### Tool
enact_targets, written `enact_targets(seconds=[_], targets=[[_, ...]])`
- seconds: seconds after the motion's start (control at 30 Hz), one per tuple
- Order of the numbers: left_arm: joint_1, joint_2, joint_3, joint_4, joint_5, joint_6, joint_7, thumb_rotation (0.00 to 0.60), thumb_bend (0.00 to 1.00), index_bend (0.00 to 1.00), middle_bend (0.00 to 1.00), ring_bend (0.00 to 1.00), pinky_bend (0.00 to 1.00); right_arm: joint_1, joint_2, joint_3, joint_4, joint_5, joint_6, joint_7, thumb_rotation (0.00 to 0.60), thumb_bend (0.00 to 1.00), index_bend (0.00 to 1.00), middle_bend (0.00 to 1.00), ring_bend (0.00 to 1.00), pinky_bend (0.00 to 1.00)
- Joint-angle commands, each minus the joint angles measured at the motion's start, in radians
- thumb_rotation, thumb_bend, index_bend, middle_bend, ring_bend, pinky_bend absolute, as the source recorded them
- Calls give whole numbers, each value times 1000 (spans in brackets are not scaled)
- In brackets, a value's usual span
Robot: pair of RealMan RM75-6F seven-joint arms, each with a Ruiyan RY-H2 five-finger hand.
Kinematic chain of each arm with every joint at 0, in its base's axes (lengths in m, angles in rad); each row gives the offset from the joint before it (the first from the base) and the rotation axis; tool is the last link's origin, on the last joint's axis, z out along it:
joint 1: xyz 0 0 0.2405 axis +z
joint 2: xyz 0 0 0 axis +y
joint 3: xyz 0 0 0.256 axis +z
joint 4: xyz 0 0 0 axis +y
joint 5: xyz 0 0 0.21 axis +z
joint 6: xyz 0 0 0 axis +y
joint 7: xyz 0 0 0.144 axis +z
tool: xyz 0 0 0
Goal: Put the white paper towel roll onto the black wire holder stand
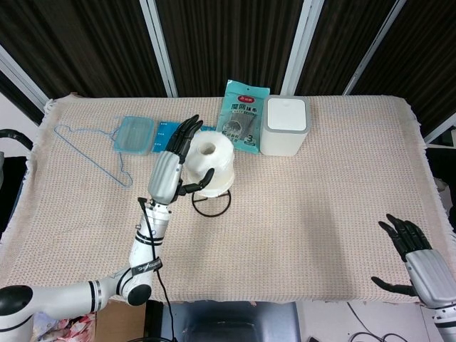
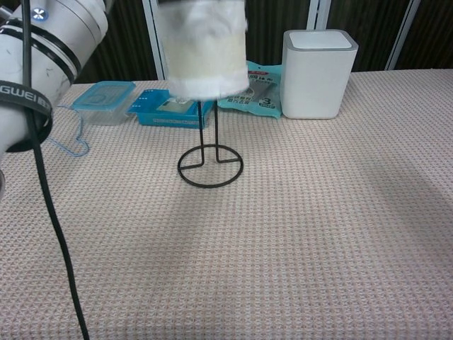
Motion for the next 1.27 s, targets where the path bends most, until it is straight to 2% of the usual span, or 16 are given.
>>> enact_targets(seconds=[0.03, 0.23, 0.33, 0.43, 0.53, 0.63, 0.67, 0.77, 0.83, 0.9, 1.0, 1.03, 1.13, 1.27], targets=[[6, 5, 5, -8, 6, 2, -5, 600, 362, 0, 0, 0, 115, -1, 0, 0, 0, 0, 1, -1, 600, 136, 0, 0, 0, 0], [27, 28, 27, -46, 35, 15, -10, 600, 358, 0, 0, 0, 115, -1, 0, -1, -1, -4, 2, -2, 600, 136, 0, 0, 0, 0], [52, 59, 61, -87, 63, 23, -4, 600, 364, 0, 0, 0, 111, -1, -2, -2, 0, -7, 2, -4, 600, 136, 0, 0, 0, 0], [105, 134, 122, -184, 99, 17, -49, 600, 389, 0, 0, 0, 97, -1, -1, -3, 1, -10, 2, -3, 600, 136, 0, 0, 0, 0], [193, 258, 224, -270, 184, 54, -59, 600, 401, 0, 0, 0, 87, -1, -2, -4, 2, -12, 2, -3, 600, 136, 0, 0, 0, 0], [305, 359, 367, -247, 314, 142, -50, 600, 401, 0, 0, 0, 72, 2, -7, -5, 1, -13, -9, -16, 600, 137, 0, 0, 0, 0], [352, 383, 425, -208, 364, 185, -53, 600, 401, 0, 0, 0, 68, 5, -10, -6, 0, -12, -17, -25, 600, 137, 0, 0, 0, 0], [473, 398, 544, -67, 434, 285, -50, 600, 403, 0, 0, 0, 59, 11, -21, -9, -6, -9, -40, -54, 600, 137, 0, 0, 0, 0], [544, 388, 587, 26, 427, 324, -28, 600, 403, 0, 0, 0, 56, 13, -28, -11, -9, -10, -49, -75, 600, 137, 0, 0, 0, 0], [613, 364, 611, 117, 396, 351, -13, 600, 403, 0, 0, 0, 56, 15, -38, -12, -10, -11, -58, -97, 600, 137, 0, 0, 0, 0], [660, 332, 616, 188, 380, 359, 2, 600, 410, 0, 0, 0, 52, 18, -50, -11, -12, -2, -72, -125, 600, 137, 0, 0, 0, 0], [660, 341, 623, 197, 394, 354, 29, 600, 415, 0, 0, 0, 49, 19, -54, -10, -13, 1, -75, -132, 600, 136, 0, 0, 0, 0], [676, 334, 595, 204, 396, 375, 82, 600, 418, 0, 0, 0, 42, 19, -64, -10, -17, 4, -81, -158, 600, 137, 0, 0, 0, 0], [679, 347, 588, 197, 371, 323, 98, 600, 417, 0, 0, 0, 43, 18, -73, -14, -19, -1, -82, -179, 600, 137, 0, 0, 0, 0]])
